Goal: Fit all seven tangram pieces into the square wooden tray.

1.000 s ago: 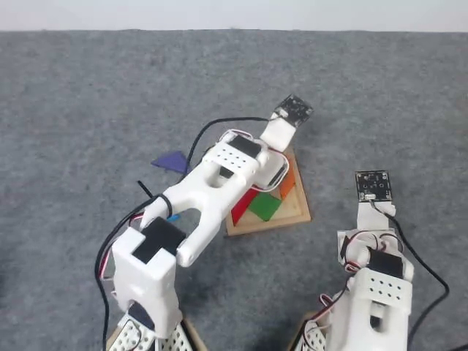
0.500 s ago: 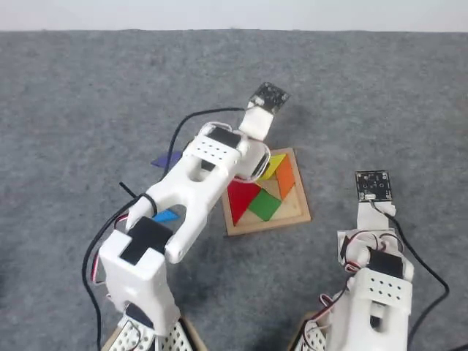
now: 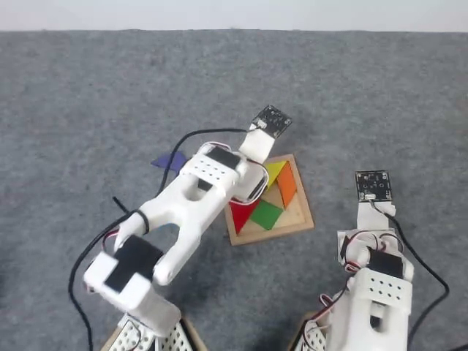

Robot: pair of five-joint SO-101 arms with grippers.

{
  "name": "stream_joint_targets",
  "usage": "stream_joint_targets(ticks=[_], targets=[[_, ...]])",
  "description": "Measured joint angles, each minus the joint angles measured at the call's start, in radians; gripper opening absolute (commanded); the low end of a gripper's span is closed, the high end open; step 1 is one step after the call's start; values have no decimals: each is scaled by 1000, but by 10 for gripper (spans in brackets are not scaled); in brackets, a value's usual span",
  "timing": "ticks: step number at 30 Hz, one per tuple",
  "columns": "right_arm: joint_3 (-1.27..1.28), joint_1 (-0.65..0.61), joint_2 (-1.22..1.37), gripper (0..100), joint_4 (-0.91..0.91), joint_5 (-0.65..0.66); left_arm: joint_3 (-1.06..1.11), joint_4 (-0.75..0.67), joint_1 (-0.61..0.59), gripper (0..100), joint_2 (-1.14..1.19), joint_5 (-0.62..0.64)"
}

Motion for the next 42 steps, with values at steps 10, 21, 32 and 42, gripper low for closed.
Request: stream_joint_targets(ticks=[10,21,32,42], targets=[[0,0,0,10,0,0,110,8,69,134,-87,-5],[0,0,0,10,0,0,100,9,80,133,-91,38],[0,0,0,10,0,0,-8,186,5,133,-258,25],[0,0,0,10,0,0,118,209,192,133,-373,14]])
